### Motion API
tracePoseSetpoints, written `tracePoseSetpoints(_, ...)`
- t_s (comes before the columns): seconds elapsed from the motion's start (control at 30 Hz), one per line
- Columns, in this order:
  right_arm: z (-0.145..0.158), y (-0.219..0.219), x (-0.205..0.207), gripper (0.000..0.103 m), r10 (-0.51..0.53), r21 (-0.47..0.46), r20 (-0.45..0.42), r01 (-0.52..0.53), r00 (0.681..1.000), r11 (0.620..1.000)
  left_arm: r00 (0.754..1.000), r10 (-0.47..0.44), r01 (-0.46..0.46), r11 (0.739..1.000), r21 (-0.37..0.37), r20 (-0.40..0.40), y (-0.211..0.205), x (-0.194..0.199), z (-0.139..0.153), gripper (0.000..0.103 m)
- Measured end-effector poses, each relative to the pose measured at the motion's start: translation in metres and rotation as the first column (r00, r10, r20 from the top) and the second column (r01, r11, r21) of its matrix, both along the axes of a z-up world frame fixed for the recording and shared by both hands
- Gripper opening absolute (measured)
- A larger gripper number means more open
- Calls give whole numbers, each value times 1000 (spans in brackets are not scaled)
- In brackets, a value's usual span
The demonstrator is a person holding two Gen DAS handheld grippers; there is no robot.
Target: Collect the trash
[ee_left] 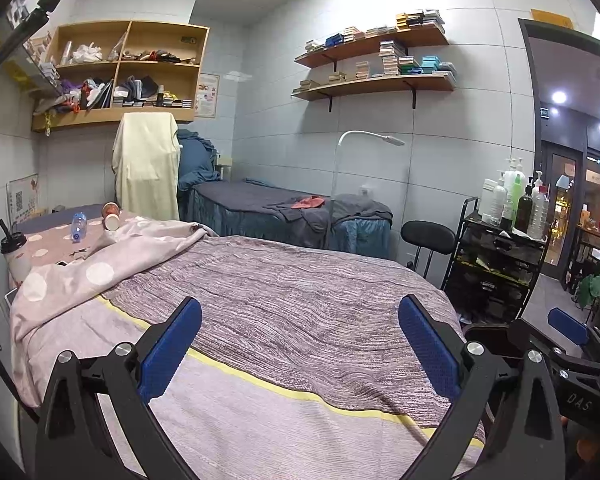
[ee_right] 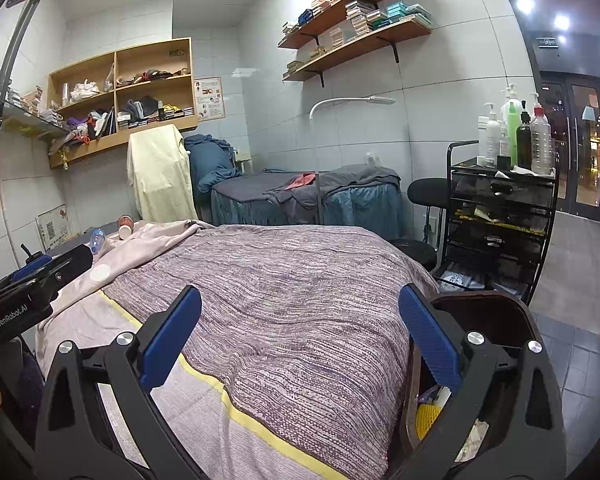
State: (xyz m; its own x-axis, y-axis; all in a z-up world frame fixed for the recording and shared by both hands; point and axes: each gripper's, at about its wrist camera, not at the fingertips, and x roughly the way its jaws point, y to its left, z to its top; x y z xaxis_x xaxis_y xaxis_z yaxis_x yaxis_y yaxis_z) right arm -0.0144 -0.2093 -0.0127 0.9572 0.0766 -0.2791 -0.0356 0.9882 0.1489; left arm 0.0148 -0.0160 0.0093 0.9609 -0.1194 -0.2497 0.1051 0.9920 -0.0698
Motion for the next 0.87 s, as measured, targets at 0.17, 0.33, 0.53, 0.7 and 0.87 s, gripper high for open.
tracePoseSetpoints(0.17,-1,0,0,97,-1,0,-2,1,1000,1000,1000,0,0,1000,-1,-2,0,0,0,97)
tracePoseSetpoints(0.33,-4,-1,2,97,-5,4,-7,5,1000,1000,1000,1,-1,1000,-2,0,0,1,0,97)
tracePoseSetpoints(0.53,-6,0,3,97,-12,8,-13,12,1000,1000,1000,6,-6,1000,-4,-1,0,1,-2,97)
tracePoseSetpoints(0.7,-7,2,3,97,-15,11,-17,15,1000,1000,1000,11,-11,1000,-3,-7,0,2,-2,97)
tracePoseSetpoints(0.87,-7,2,3,97,-16,15,-21,16,1000,1000,1000,10,-10,1000,-3,-9,0,2,-2,97)
